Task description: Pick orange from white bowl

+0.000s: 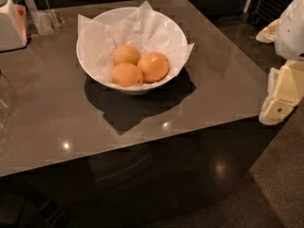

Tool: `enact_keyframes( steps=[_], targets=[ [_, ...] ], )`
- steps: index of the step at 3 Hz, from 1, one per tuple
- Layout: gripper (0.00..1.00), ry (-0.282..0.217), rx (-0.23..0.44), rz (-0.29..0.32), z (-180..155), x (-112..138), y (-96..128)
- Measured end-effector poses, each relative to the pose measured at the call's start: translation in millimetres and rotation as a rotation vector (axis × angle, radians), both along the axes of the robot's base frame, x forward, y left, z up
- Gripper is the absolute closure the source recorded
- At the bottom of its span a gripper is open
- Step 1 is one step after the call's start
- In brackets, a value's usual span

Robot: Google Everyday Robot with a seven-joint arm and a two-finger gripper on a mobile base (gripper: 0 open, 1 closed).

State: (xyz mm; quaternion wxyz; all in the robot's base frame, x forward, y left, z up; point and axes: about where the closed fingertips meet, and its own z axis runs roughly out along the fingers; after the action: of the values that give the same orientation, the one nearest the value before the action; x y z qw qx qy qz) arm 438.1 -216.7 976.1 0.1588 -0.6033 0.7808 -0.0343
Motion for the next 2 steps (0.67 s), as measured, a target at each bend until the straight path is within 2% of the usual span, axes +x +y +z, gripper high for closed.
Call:
enact_keyframes(
  steps=[1,2],
  targets=[
    [0.00,0.000,0.000,0.000,0.0,0.0,0.0],
    [0.00,-0.004,0.035,0.019,3.7,1.4,2.6]
  ],
)
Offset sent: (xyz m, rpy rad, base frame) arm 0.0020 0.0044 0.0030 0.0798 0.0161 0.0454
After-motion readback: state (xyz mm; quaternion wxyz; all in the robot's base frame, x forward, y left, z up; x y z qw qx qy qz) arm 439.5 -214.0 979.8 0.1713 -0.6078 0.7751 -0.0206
